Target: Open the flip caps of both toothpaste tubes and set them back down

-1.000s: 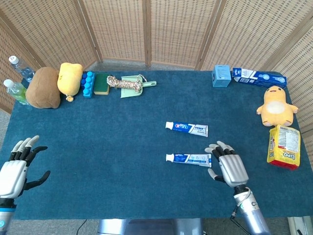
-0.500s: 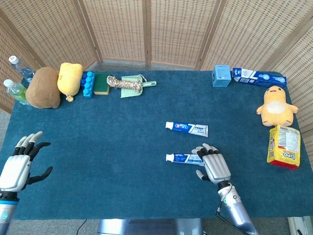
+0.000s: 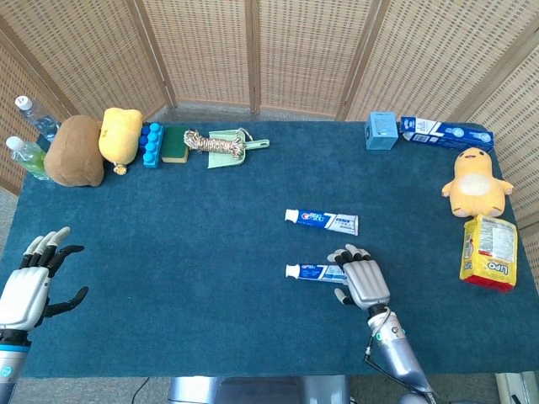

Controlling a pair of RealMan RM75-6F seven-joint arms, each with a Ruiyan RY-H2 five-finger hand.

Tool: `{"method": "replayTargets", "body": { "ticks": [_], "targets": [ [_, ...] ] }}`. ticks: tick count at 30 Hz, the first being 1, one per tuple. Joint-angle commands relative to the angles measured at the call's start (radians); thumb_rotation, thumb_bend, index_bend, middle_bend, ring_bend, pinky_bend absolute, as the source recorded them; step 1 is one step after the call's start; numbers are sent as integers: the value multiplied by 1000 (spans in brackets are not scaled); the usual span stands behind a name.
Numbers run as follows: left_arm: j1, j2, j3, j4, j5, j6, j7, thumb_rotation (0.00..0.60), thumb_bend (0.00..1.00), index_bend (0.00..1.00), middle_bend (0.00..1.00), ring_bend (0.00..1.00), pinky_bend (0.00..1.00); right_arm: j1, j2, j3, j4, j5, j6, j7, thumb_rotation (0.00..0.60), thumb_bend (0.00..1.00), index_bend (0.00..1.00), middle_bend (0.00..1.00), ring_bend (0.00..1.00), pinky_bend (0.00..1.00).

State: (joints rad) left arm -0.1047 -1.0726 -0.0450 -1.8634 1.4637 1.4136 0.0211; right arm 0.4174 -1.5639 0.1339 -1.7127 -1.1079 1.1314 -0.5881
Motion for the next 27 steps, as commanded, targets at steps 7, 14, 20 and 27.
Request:
{"method": "replayTargets", "body": {
  "ticks": [7, 14, 20, 27],
  "targets": [
    [0, 0, 3, 7, -4, 3, -8, 600, 246, 219, 60, 0, 12, 38, -29, 6, 37, 55, -20, -17, 600, 310, 276, 235, 109, 180],
    [1, 0, 5, 8, -4, 6, -10, 600, 246, 219, 60, 0, 12, 55, -33, 5, 47, 71, -21, -19, 600, 318, 290, 236, 109, 181],
    [1, -1, 5, 10, -6, 9, -11, 600, 246, 219, 59, 0, 12, 67, -30, 3, 55, 85, -23, -20, 600, 339, 309, 236, 109, 182],
    [3, 0, 5, 8, -7, 14, -10, 600, 246, 218, 53, 0, 12, 75, -30, -4, 72, 101, -20, -17, 600, 378, 317, 237, 109, 182]
  ]
}}
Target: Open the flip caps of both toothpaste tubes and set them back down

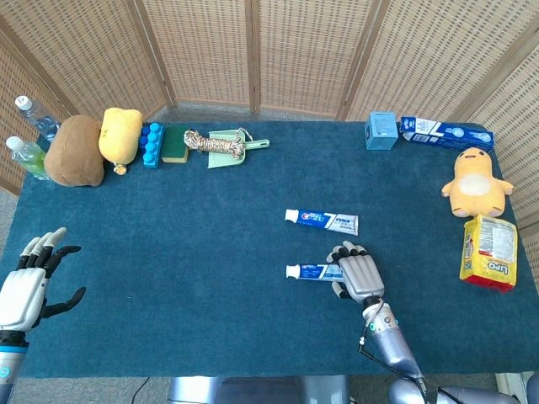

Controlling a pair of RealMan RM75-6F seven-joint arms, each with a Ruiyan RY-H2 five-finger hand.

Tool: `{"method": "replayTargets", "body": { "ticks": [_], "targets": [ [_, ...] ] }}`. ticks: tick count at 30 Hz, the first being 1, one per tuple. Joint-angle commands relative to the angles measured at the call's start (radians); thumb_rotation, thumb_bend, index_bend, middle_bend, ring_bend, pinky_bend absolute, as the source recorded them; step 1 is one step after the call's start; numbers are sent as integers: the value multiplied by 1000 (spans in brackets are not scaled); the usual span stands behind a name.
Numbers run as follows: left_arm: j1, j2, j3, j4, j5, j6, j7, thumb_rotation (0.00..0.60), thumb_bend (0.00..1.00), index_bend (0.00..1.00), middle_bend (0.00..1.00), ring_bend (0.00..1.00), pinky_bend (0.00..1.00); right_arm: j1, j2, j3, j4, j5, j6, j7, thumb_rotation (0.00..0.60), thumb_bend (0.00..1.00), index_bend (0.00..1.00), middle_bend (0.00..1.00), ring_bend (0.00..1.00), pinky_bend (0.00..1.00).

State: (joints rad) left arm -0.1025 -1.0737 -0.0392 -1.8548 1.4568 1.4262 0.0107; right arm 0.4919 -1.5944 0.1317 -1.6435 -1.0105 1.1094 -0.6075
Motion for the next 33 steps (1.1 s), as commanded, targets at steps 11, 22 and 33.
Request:
{"method": "replayTargets", "body": {
  "ticks": [11, 22, 33],
  "targets": [
    [3, 3, -1, -7, 5, 14, 3, 600, 246, 218, 49, 0, 12, 17, 6, -4, 15, 11, -6, 19, 600, 388, 403, 245, 125, 187],
    [19, 12, 7, -8, 8, 34, -8, 600, 247, 215, 46, 0, 11, 48, -14, 7, 57, -24, -34, 82, 600, 423, 751, 442, 301, 350],
    [29, 17, 11, -14, 23, 50, -15, 600, 245, 214, 46, 0, 12, 44, -2, 15, 94, -142, -19, 244, 600, 508, 917, 624, 498, 565]
  ]
}}
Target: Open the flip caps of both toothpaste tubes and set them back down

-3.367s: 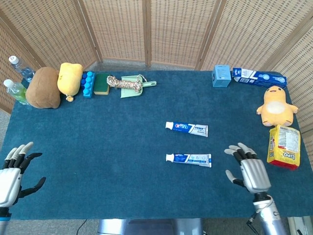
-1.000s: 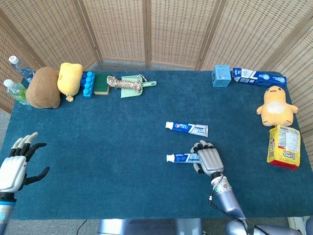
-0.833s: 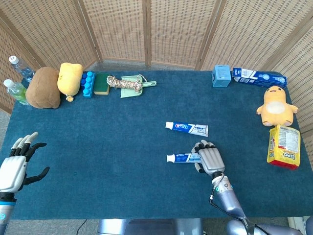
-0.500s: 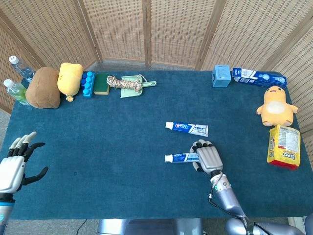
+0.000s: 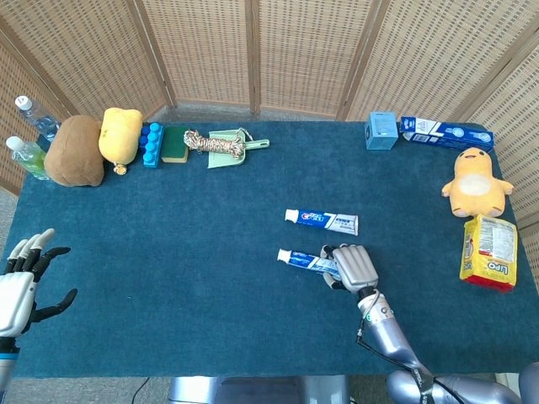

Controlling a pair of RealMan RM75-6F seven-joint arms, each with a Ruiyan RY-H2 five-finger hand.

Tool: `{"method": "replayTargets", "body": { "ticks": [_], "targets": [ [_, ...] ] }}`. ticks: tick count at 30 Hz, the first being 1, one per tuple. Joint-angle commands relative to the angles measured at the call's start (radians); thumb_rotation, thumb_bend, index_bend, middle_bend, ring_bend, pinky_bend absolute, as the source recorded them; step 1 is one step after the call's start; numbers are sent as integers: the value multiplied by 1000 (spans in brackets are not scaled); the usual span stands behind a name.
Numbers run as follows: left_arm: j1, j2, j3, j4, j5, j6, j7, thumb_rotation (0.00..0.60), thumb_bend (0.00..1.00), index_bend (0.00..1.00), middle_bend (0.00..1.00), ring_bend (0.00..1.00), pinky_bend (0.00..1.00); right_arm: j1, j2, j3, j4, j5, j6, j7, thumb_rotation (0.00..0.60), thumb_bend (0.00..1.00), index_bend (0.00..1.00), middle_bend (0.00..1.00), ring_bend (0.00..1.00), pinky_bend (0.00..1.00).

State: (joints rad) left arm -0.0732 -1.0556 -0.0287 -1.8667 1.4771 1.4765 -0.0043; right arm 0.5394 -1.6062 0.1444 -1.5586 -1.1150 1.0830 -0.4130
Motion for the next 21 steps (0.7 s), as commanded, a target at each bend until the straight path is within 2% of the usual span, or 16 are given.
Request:
{"method": "replayTargets", "body": {
  "ticks": [1, 6, 12, 17, 21],
  "targets": [
    [-1, -2, 1, -2, 4, -1, 1, 600, 245, 214, 46, 0, 12, -6, 13, 2, 11, -48, 7, 71, 600, 513, 924, 636, 509, 575],
    [-9, -7, 3, -6, 5, -18, 9, 600, 245, 214, 48, 0, 14, -19, 43, 4, 2, -85, -6, 196, 600, 518, 940, 669, 543, 608],
    [-48, -9, -2, -17, 10, -74, 29, 600, 245, 214, 58, 1, 52, -48, 141, 9, -40, -163, -48, 513, 600, 525, 957, 711, 599, 662],
    [-85, -20, -16, -37, 2, -116, 46, 600, 245, 214, 73, 22, 108, -59, 208, -1, -72, -218, -67, 665, 600, 527, 958, 725, 622, 685],
    [-115, -28, -33, -53, -19, -154, 44, 600, 245, 214, 80, 40, 155, -65, 237, -13, -98, -251, -70, 732, 600, 526, 958, 736, 642, 705]
  ]
}}
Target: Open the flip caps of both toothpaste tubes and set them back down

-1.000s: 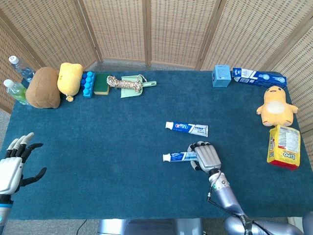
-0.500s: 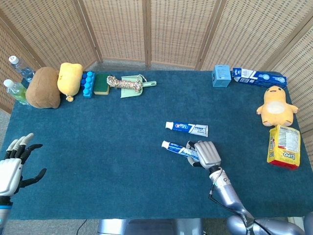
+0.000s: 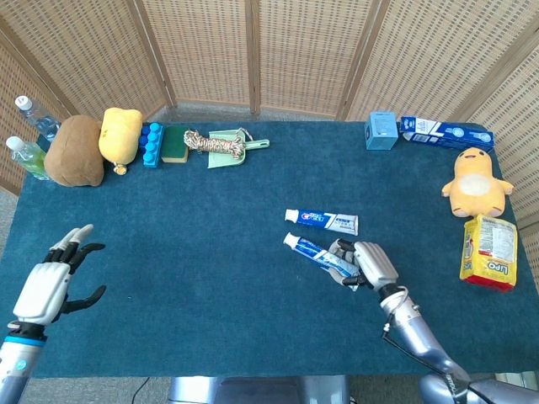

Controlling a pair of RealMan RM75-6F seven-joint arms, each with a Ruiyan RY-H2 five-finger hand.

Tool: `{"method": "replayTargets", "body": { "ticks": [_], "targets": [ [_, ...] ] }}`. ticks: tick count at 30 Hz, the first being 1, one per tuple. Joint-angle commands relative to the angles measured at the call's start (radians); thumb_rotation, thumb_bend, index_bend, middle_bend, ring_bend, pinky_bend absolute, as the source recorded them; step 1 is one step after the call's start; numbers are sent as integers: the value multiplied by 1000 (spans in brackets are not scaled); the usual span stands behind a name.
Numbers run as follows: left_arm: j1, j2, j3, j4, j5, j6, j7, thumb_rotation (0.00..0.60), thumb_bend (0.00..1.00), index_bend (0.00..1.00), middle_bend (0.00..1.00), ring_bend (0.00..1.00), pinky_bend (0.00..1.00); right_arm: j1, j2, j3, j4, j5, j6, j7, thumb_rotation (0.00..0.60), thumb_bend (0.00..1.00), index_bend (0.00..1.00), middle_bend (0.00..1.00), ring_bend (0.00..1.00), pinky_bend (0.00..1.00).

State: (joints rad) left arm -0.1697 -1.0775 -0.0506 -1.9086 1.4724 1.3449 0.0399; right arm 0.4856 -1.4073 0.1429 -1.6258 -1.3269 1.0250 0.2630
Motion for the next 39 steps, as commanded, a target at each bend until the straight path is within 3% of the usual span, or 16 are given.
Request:
{"method": "replayTargets", "body": {
  "ticks": [1, 7, 14, 25, 39],
  "targets": [
    [-37, -10, -20, -18, -21, -44, 1, 600, 245, 214, 83, 46, 165, -12, 46, -15, -45, -51, -12, 74, 600, 526, 959, 737, 645, 708],
    [-121, -23, -58, -41, -71, -146, 22, 600, 245, 214, 93, 75, 216, -8, 65, -33, -93, -87, -15, 92, 600, 527, 958, 738, 652, 718],
    [-240, -64, -119, -55, -153, -281, 5, 600, 245, 213, 92, 76, 219, 4, 68, -38, -156, -103, -18, 87, 600, 527, 958, 738, 654, 724],
    [-388, -116, -172, -67, -260, -435, -4, 600, 245, 225, 79, 66, 208, 21, 56, -31, -215, -91, -22, 67, 600, 527, 958, 738, 658, 728],
    [-523, -182, -172, -59, -358, -508, 84, 600, 244, 305, 78, 51, 198, 47, 28, -22, -228, -56, -52, 83, 600, 528, 957, 738, 659, 729]
  ]
}}
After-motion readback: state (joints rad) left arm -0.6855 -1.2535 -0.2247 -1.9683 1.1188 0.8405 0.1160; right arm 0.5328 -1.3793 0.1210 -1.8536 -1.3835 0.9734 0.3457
